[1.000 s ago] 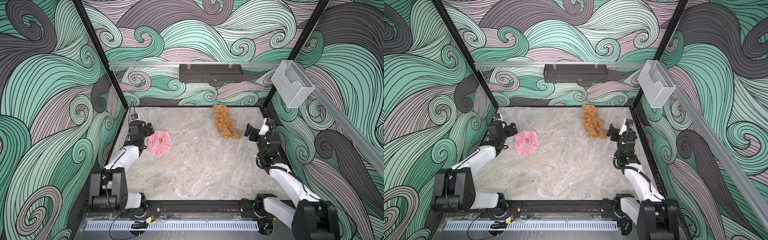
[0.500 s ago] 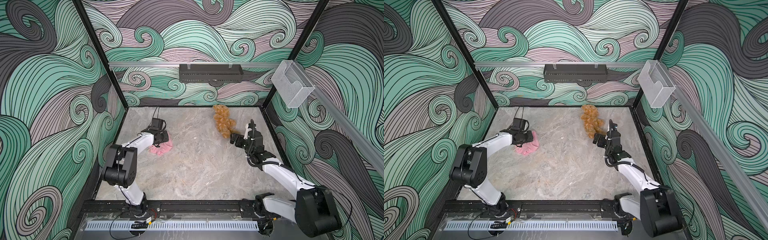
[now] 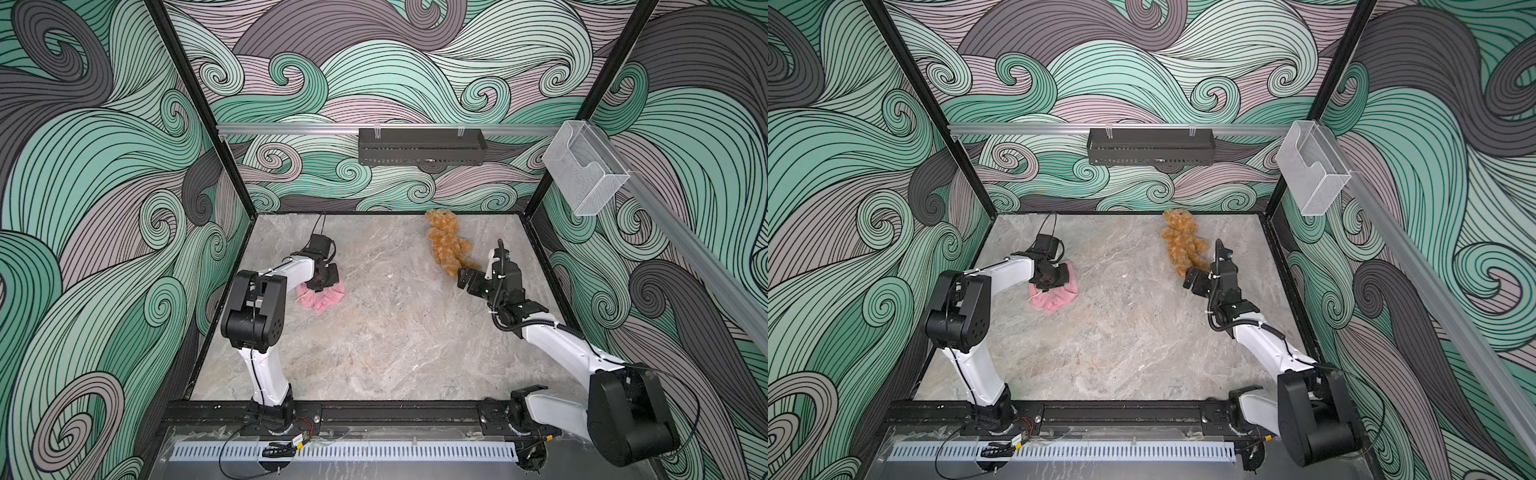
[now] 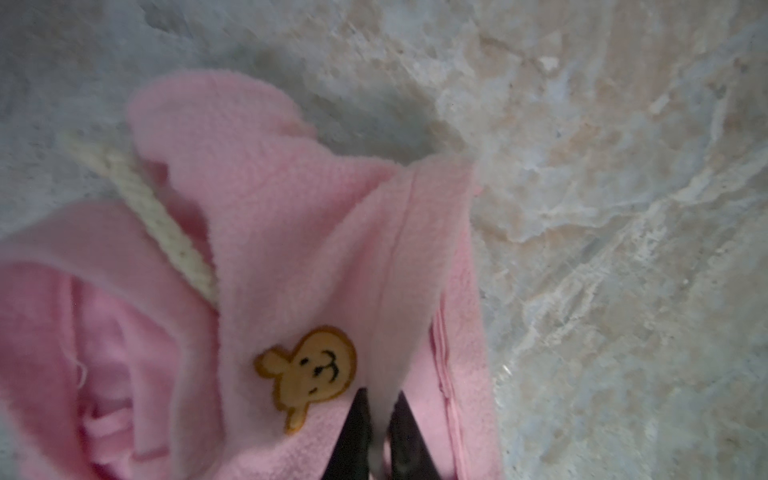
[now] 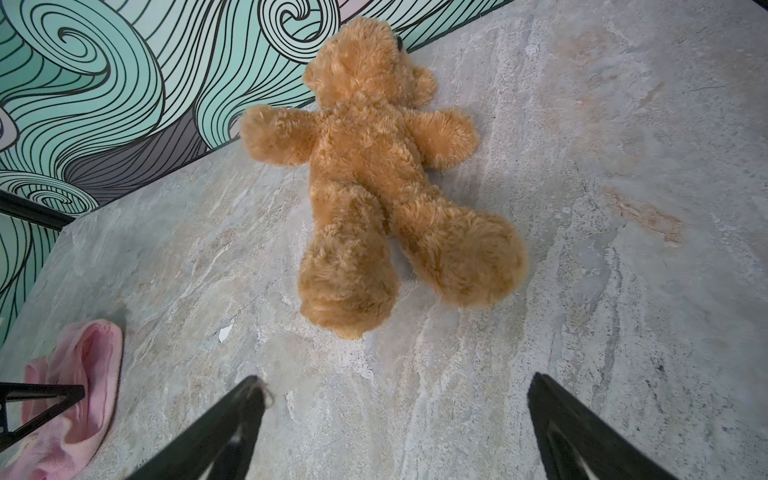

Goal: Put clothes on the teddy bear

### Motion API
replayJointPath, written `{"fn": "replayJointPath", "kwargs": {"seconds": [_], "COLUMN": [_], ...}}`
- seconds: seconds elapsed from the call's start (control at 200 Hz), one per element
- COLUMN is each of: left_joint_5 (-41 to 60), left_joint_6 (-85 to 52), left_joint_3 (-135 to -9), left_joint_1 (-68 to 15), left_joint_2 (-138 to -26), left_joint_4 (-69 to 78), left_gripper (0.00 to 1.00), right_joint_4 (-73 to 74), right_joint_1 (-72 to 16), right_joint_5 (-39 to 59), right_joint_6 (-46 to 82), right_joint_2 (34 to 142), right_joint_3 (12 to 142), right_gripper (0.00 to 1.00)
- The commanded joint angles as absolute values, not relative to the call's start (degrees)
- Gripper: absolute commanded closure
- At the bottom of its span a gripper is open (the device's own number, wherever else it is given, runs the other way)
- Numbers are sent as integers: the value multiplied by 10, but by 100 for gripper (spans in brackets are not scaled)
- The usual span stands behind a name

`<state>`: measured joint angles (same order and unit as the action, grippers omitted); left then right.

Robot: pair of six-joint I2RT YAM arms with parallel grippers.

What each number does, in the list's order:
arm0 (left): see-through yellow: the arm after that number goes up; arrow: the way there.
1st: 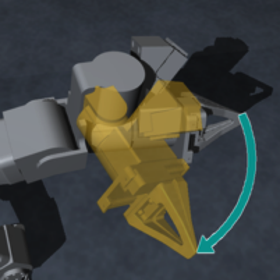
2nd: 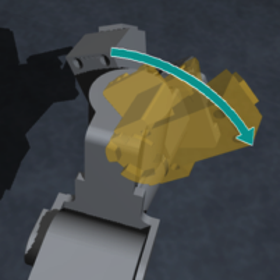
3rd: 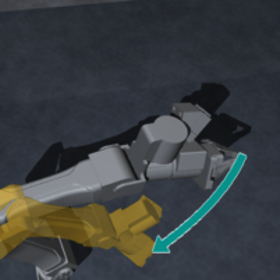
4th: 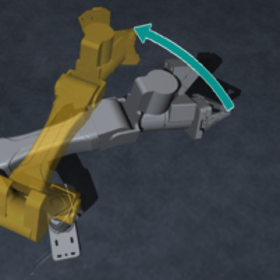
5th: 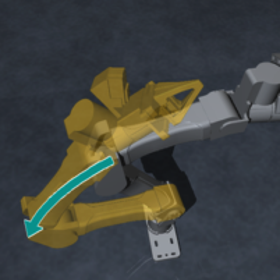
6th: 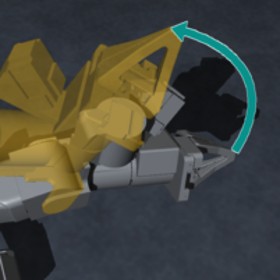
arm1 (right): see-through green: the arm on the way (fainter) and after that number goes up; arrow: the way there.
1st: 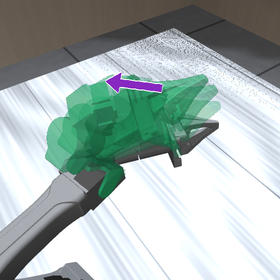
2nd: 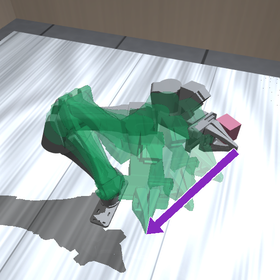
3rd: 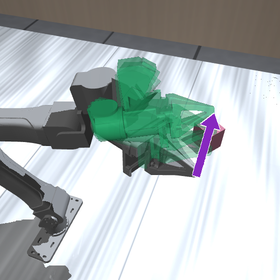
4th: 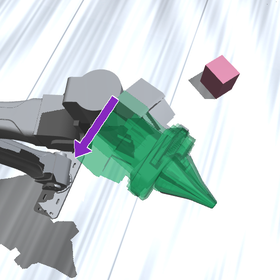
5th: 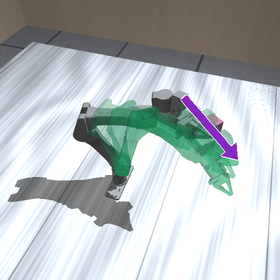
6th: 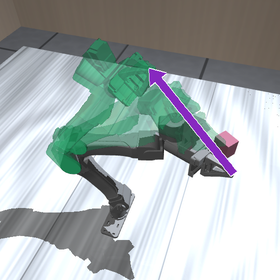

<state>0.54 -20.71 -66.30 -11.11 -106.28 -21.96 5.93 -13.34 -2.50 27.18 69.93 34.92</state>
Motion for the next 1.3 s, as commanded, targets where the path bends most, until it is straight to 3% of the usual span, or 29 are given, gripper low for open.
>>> {"fn": "replayJointPath", "kwargs": {"seconds": [0.0, 0.165, 0.44, 0.74, 0.915, 1.031, 1.111, 1.296], "left_joint_5": [103, 230, 278, 279, 278, 265, 242, 182], "left_joint_6": [-187, -171, -133, -107, -107, -102, -94, -82], "left_joint_3": [-666, -654, -648, -623, -612, -606, -603, -596], "left_joint_1": [-155, -222, -243, -243, -243, -243, -243, -255], "left_joint_2": [-1041, -1037, -1014, -989, -985, -981, -979, -983], "left_joint_4": [-174, -114, -99, -111, -109, -116, -125, -129], "left_gripper": [95, 99, 100, 100, 100, 100, 94, 77], "right_joint_4": [47, 87, 211, 272, 283, 286, 289, 290], "right_joint_1": [-138, -182, -315, -332, -334, -335, -335, -335], "right_joint_5": [-13, 30, 128, 187, 195, 203, 210, 214], "right_joint_6": [284, 286, 256, 261, 268, 275, 295, 340], "right_joint_2": [690, 716, 856, 1032, 1125, 1163, 1173, 1158], "right_joint_3": [353, 352, 384, 467, 539, 576, 587, 578], "right_gripper": [1, 1, 9, 27, 43, 70, 86, 92]}}
